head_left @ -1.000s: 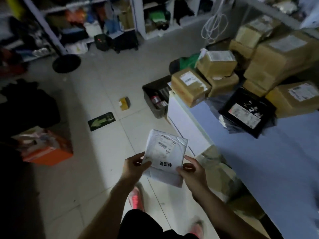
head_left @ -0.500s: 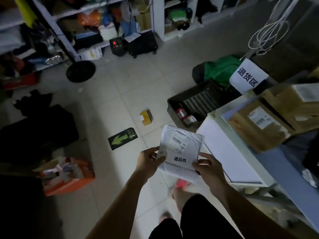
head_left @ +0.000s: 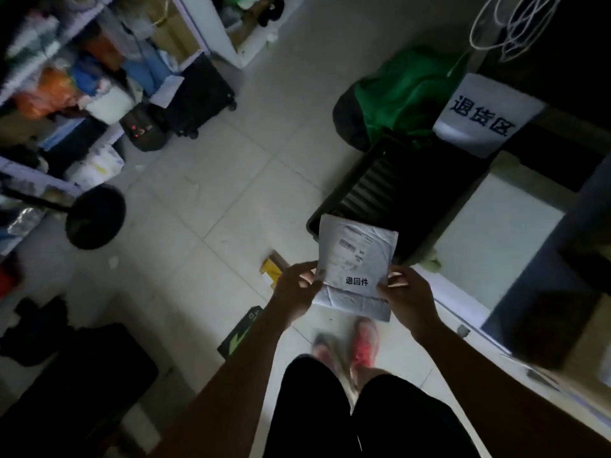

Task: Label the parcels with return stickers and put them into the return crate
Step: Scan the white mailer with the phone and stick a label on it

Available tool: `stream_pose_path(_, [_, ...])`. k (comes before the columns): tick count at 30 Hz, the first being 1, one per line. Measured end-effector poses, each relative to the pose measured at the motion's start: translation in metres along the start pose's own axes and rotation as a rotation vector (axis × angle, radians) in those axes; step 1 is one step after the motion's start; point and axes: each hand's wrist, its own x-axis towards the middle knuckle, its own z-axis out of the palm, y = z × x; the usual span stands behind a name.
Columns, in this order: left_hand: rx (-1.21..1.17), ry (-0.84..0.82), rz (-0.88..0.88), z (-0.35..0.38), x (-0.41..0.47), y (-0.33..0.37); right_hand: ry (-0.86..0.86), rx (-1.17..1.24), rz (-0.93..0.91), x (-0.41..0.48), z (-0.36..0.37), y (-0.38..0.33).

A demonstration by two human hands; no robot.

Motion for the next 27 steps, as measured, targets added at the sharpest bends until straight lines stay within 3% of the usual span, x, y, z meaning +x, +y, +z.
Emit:
stream_pose_path(7, [0.212,-0.192,0.177,-0.003,0.199,0.028,0.189,0.027,0.15,0.15,0.037,-0.013])
stream_pose_path(12, [0.259,-0.402,0.225,0.05,0.337,0.016,0.424,0.02,0.24,0.268,0.059,0.024])
stream_pose_path(15, [0.278,-0.436,0.258,0.101,0.41,-0.018,0.508,0.021,0.265,0.337,0.074,0.072])
stream_pose_path(21, [0.319,-0.437,0.233,0.218,0.531,-0.108,0.484,-0.166,0.221,0.461,0.099,0.179])
stream_pose_path(24, [0.317,-0.466,0.234,0.263,0.567,-0.145,0.534,-0.325,0.293,0.498,0.113,0.218])
stream_pose_path(27, [0.311,-0.434,0.219,0.295,0.592,-0.182,0.479,-0.463,0.346,0.522,0.132,0.249])
